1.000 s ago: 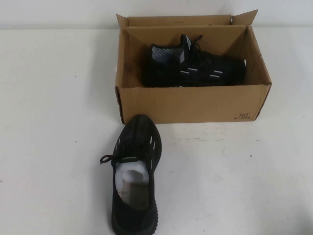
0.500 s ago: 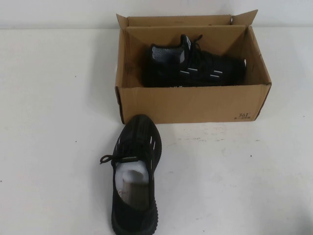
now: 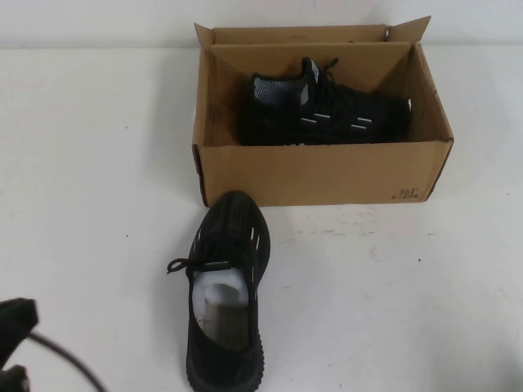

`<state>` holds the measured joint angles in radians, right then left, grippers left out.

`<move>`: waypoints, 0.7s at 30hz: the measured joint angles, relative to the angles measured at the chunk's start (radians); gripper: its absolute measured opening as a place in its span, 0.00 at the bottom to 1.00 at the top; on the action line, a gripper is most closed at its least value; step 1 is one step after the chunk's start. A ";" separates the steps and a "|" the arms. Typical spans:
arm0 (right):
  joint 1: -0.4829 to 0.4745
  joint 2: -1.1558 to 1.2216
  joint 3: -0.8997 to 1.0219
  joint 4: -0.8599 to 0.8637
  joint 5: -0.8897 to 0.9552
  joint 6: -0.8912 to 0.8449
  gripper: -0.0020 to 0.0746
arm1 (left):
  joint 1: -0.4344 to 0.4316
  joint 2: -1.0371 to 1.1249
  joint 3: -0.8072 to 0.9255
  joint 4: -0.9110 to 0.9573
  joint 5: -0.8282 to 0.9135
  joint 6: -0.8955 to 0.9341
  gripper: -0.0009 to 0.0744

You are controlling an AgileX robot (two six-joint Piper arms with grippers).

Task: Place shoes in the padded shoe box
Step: Pick up the shoe from the table

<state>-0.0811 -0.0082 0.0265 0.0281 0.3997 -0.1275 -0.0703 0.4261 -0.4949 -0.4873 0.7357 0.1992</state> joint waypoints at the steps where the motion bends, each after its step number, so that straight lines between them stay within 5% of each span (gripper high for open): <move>1: 0.000 0.000 0.000 0.000 0.000 0.000 0.02 | 0.000 0.063 -0.049 0.000 0.069 0.076 0.01; 6: 0.000 0.000 0.000 0.000 0.000 0.000 0.02 | 0.000 0.321 -0.221 -0.058 0.288 0.453 0.01; 12: 0.000 0.000 0.000 0.000 0.000 0.000 0.02 | -0.035 0.567 -0.366 -0.098 0.332 0.627 0.01; 21: 0.000 0.000 0.000 0.000 0.000 0.000 0.02 | -0.363 0.815 -0.571 0.055 0.329 0.666 0.01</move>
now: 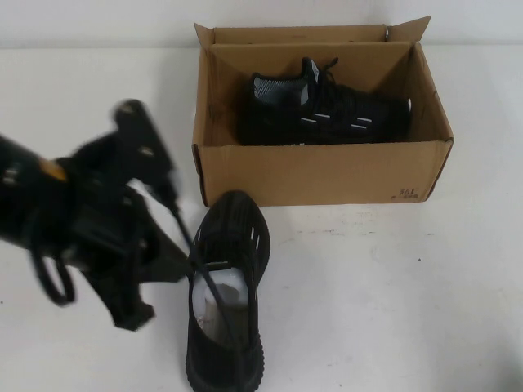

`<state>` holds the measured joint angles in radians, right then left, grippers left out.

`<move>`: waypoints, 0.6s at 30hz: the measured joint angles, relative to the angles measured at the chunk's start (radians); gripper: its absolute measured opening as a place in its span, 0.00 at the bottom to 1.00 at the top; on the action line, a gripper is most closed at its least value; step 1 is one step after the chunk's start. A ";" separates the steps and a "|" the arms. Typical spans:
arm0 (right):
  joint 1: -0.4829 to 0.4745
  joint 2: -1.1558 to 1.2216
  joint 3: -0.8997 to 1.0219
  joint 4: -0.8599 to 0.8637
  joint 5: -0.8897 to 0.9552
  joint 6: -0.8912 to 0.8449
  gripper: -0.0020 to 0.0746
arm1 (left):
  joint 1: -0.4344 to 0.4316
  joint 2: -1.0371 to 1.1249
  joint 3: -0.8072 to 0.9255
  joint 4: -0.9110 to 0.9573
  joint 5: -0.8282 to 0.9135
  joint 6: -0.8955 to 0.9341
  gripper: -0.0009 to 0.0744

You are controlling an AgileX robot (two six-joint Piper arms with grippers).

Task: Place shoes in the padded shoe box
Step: Pick up the shoe from the table

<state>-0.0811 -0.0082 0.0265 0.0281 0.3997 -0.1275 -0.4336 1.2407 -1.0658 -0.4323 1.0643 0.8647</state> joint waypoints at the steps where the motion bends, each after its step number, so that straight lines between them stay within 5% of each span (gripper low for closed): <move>1: 0.000 0.000 0.000 0.000 0.000 0.000 0.02 | -0.034 0.019 -0.012 0.026 0.000 -0.005 0.01; 5: 0.000 0.000 0.000 0.000 0.000 0.000 0.02 | -0.175 0.072 -0.034 0.133 -0.015 -0.016 0.02; 9: 0.000 0.000 0.000 0.000 0.000 0.000 0.02 | -0.261 0.124 -0.035 0.205 -0.038 -0.016 0.21; 13: 0.000 0.000 0.000 0.000 0.000 0.000 0.02 | -0.286 0.163 -0.035 0.238 -0.114 -0.020 0.41; 18: 0.000 0.000 0.000 0.000 0.000 0.000 0.02 | -0.289 0.168 -0.036 0.285 -0.175 -0.026 0.48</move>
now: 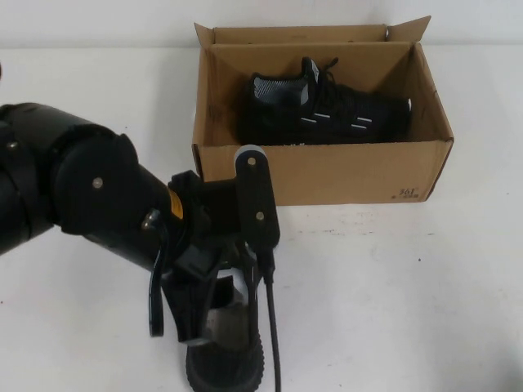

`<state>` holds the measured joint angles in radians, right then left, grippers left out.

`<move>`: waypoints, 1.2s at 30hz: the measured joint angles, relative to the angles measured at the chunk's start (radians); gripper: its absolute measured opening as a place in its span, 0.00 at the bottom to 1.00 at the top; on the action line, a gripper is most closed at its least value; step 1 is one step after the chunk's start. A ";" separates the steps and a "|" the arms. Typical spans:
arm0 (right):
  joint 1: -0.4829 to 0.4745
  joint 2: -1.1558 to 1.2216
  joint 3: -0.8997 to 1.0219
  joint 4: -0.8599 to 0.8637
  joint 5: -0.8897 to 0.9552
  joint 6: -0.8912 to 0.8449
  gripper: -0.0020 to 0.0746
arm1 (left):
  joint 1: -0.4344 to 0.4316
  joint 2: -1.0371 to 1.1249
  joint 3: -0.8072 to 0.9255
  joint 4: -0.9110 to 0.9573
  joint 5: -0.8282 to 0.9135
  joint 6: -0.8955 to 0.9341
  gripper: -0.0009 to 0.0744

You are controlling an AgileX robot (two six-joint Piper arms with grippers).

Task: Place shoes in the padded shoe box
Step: Pick up the shoe from the table

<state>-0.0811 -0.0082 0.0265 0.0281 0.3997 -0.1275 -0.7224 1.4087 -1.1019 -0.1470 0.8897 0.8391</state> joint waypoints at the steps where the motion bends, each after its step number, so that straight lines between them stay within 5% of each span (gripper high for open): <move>1: 0.000 0.000 0.000 0.000 0.000 0.000 0.02 | 0.000 0.000 -0.005 0.017 0.000 -0.003 0.48; 36: 0.000 0.000 0.000 0.000 0.000 0.000 0.02 | 0.000 0.139 -0.046 0.239 -0.041 -0.042 0.49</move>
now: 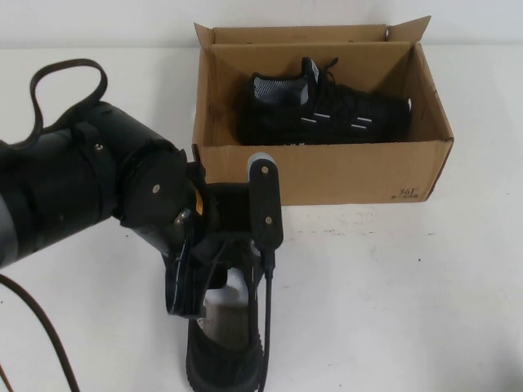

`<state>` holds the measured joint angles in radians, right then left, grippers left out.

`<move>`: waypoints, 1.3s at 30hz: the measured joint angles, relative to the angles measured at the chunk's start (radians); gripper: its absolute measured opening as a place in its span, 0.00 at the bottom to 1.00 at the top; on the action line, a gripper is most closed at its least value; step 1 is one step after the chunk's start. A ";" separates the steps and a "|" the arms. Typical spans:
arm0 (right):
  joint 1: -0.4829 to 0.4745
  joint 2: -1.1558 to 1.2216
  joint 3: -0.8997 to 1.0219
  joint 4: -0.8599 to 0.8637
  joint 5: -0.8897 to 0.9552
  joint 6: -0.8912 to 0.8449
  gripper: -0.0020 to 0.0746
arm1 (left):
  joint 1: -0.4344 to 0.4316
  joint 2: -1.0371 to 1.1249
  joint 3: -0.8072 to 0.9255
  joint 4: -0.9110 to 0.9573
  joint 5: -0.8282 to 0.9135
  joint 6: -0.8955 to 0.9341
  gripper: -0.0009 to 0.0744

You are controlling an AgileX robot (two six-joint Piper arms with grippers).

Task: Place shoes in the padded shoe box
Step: Pick up the shoe from the table

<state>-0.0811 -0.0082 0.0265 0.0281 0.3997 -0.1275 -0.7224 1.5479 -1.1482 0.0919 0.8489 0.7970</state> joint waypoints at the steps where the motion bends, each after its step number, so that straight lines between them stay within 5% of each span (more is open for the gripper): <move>1: 0.000 0.000 0.000 0.000 0.000 0.000 0.02 | 0.000 0.000 0.000 0.002 0.000 0.000 0.49; 39: 0.000 0.000 0.000 0.000 0.000 0.000 0.02 | 0.000 0.000 0.000 -0.024 -0.003 -0.002 0.49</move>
<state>-0.0811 -0.0082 0.0265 0.0281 0.3997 -0.1275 -0.7224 1.5479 -1.1482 0.0682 0.8463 0.7951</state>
